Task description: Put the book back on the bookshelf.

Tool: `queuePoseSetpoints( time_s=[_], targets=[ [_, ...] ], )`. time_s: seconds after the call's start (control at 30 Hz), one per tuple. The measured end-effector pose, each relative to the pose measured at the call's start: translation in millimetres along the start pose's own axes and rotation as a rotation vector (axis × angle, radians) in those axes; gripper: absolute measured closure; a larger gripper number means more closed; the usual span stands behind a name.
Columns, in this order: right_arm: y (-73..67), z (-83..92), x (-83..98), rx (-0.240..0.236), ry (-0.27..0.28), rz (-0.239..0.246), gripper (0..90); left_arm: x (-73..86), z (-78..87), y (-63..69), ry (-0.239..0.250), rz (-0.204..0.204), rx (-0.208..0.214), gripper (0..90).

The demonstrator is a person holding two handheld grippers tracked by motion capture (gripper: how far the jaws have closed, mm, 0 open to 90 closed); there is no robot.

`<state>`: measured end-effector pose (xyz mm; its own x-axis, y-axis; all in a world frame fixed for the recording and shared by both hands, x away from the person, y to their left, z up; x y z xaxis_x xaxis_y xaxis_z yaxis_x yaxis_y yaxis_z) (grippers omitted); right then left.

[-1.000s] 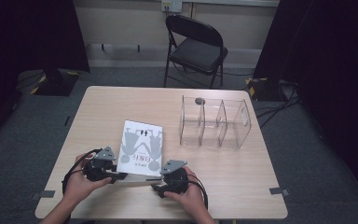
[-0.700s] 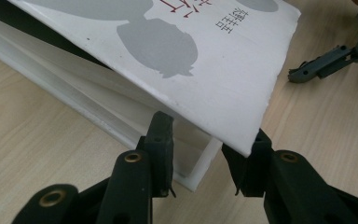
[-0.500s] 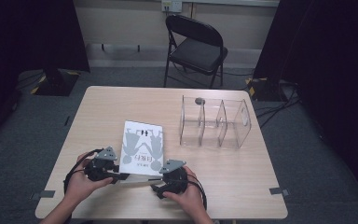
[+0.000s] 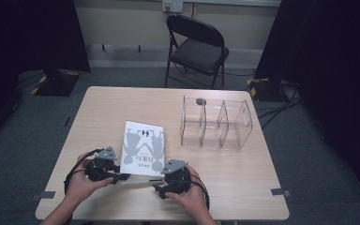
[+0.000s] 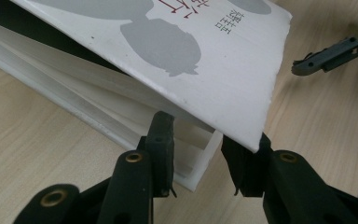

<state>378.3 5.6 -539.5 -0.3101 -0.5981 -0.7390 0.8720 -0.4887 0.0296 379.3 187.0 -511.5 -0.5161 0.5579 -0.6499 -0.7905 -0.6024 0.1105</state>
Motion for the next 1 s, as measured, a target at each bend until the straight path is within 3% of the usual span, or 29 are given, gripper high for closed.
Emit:
queuePoseSetpoints(
  time_s=[0.53,1.0],
  targets=[
    [-6.7,2.4,-29.8,0.045,0.037,0.039,13.0,-7.9,1.3,3.0,-0.007,-0.002,0.025,64.9],
    [-11.1,-11.5,-44.3,0.041,0.040,0.073,12.9,-12.0,0.7,5.6,-0.010,-0.005,0.034,65.6]
  ],
)
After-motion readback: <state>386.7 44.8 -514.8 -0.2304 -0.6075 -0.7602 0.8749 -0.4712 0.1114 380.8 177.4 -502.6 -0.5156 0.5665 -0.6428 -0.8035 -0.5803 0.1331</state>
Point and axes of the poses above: each handheld gripper's, and its own axes: z roughly backward along the jaws, x roughly out of its underside, y roughly to its right, the point moved 8 cm from there along -z, roughly forward along the jaws, and after that the axes turned 3 degrees about -x, right-handed, at the moved point
